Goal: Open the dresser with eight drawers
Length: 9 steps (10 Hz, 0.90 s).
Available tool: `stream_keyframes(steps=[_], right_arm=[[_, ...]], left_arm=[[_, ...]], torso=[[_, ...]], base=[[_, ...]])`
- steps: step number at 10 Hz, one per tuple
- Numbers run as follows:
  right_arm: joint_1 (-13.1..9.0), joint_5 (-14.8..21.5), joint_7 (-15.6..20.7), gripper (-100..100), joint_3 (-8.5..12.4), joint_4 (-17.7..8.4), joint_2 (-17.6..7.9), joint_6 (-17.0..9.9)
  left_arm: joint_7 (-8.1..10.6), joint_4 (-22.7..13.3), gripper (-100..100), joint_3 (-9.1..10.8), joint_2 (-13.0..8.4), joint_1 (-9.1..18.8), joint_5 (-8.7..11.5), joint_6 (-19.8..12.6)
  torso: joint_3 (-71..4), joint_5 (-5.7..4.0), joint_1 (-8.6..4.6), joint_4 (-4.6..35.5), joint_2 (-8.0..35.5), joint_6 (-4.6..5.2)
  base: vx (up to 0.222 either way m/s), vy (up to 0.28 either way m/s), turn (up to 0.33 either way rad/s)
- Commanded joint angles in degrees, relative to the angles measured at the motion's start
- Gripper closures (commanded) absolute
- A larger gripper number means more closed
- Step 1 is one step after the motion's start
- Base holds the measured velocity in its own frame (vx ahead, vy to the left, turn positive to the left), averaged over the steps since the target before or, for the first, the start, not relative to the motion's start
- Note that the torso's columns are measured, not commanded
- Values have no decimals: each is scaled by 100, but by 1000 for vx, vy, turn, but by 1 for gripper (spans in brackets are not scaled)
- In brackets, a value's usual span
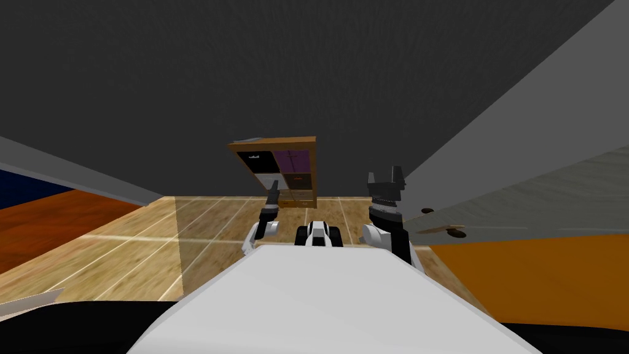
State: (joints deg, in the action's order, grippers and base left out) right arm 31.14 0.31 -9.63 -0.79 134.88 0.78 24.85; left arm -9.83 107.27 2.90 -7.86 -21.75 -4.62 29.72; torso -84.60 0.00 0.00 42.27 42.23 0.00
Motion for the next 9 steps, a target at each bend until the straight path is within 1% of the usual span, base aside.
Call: stream_keyframes(steps=[1, 6, 9], right_arm=[[0, 0, 0, 0, 0, 0, 0, 0], [0, 0, 0, 0, 0, 0, 0, 0], [0, 0, 0, 0, 0, 0, 0, 0]], left_arm=[[12, -307, -100, 13, -39, 76, 6, 48], [18, -877, -100, 15, -163, 213, 3, 121], [22, -1258, -100, 16, -197, 304, 1, 173]], torso=[[3, 0, 1, 1, 5, 0], [3, 0, 0, 2, 6, 0], [3, 0, -2, 1, 4, 0]], base=[[63, -30, -9], [67, -33, -9], [80, -41, -11]])
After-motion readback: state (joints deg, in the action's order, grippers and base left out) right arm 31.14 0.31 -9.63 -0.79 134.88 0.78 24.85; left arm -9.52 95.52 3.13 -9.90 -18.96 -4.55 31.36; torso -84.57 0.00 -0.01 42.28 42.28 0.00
